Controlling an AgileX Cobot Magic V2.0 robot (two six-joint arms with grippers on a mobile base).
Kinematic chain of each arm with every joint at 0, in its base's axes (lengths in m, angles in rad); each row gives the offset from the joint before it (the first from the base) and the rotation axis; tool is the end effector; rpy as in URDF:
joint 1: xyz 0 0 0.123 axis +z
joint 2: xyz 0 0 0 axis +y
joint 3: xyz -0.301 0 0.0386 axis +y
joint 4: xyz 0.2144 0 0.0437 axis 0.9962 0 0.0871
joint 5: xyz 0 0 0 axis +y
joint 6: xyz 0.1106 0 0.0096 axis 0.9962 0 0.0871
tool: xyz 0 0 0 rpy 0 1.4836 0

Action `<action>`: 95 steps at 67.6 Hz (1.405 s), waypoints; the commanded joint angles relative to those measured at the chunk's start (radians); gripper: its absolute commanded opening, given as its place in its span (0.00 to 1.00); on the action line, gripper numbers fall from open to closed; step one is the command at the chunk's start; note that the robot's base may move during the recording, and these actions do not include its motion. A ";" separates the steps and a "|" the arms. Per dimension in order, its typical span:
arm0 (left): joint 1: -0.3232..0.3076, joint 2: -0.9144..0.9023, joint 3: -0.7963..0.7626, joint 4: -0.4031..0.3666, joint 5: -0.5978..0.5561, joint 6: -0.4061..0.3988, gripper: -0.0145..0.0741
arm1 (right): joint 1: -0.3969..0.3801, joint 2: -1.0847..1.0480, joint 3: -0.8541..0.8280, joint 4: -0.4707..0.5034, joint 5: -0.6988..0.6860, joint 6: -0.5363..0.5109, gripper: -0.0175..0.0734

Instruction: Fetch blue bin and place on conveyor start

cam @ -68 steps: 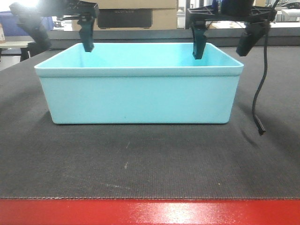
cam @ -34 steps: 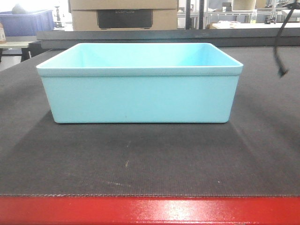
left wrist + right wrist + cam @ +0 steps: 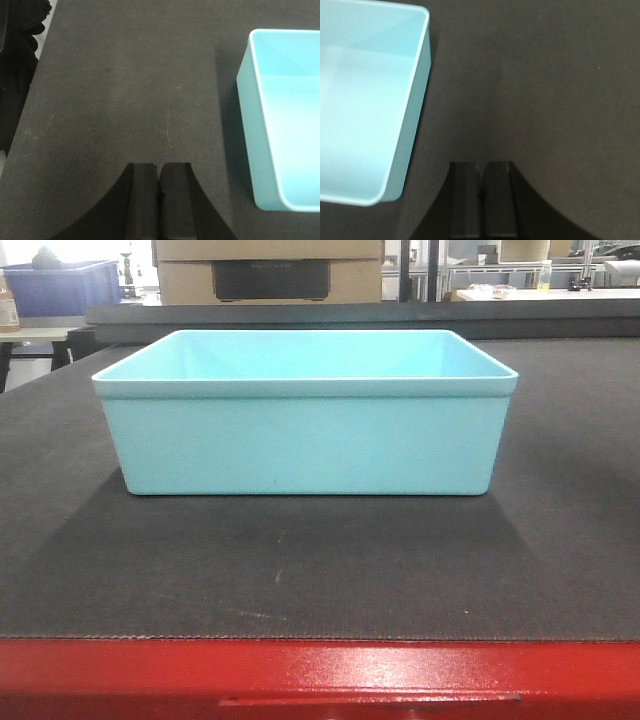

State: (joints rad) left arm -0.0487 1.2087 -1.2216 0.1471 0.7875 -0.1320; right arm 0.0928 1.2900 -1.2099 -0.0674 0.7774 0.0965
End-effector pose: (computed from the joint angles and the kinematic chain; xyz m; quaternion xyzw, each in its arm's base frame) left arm 0.2293 0.0004 0.3950 -0.0129 0.9018 0.0305 0.4308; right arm 0.2499 0.0180 0.3721 -0.0112 0.9205 0.0058 0.3906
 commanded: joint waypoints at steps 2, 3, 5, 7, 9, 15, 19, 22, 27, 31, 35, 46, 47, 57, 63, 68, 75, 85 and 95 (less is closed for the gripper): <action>0.008 -0.145 0.210 -0.015 -0.184 -0.002 0.04 | -0.003 -0.086 0.143 -0.008 -0.150 -0.001 0.01; 0.008 -0.164 0.237 -0.015 -0.201 -0.002 0.04 | -0.003 -0.098 0.164 -0.008 -0.168 -0.001 0.01; 0.008 -0.203 0.289 -0.015 -0.231 -0.002 0.04 | -0.003 -0.130 0.205 -0.008 -0.202 -0.001 0.01; 0.008 -0.242 0.340 -0.015 -0.260 -0.002 0.04 | -0.003 -0.156 0.254 -0.010 -0.236 -0.001 0.01; 0.008 -0.290 0.399 -0.015 -0.294 -0.002 0.04 | -0.003 -0.182 0.292 -0.010 -0.278 -0.001 0.01; 0.008 -0.421 0.537 -0.015 -0.370 -0.002 0.04 | -0.003 -0.269 0.405 -0.012 -0.380 -0.001 0.01; 0.008 -0.501 0.608 -0.015 -0.408 -0.002 0.04 | -0.003 -0.334 0.469 -0.014 -0.438 -0.003 0.01; 0.008 -0.565 0.652 -0.015 -0.433 -0.002 0.04 | -0.003 -0.380 0.522 -0.014 -0.487 -0.009 0.01; 0.008 -0.681 0.716 -0.015 -0.452 -0.002 0.04 | -0.003 -0.470 0.599 -0.015 -0.557 -0.019 0.01; 0.008 -0.762 0.746 -0.013 -0.462 -0.002 0.04 | -0.003 -0.537 0.648 -0.015 -0.619 -0.019 0.01; 0.008 -0.844 0.764 -0.007 -0.463 -0.002 0.04 | -0.003 -0.613 0.694 -0.016 -0.669 -0.019 0.01; 0.008 -1.005 0.772 0.000 -0.467 -0.002 0.04 | -0.003 -0.786 0.750 -0.018 -0.717 -0.019 0.01; 0.008 -1.020 0.772 -0.001 -0.467 -0.002 0.04 | -0.003 -0.802 0.752 -0.018 -0.717 -0.019 0.01; 0.008 -1.084 0.772 0.003 -0.467 -0.002 0.04 | -0.003 -0.862 0.755 -0.018 -0.728 -0.019 0.01; 0.008 -1.094 0.772 0.003 -0.467 -0.002 0.04 | -0.003 -0.863 0.755 -0.018 -0.753 -0.019 0.01; 0.008 -1.097 0.772 0.003 -0.470 -0.002 0.04 | -0.003 -0.863 0.755 -0.018 -0.757 -0.019 0.01; 0.008 -1.097 0.772 0.003 -0.470 -0.002 0.04 | -0.003 -0.863 0.755 -0.018 -0.757 -0.019 0.01; 0.008 -1.097 0.772 0.003 -0.470 -0.002 0.04 | -0.003 -0.863 0.755 -0.018 -0.757 -0.019 0.01; 0.008 -1.097 0.772 0.003 -0.470 -0.002 0.04 | -0.003 -0.863 0.755 -0.018 -0.757 -0.019 0.01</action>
State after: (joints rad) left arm -0.0417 0.1183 -0.4508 0.1480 0.3386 -0.1320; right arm 0.0928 0.4309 -0.4564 -0.0771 0.0457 0.0864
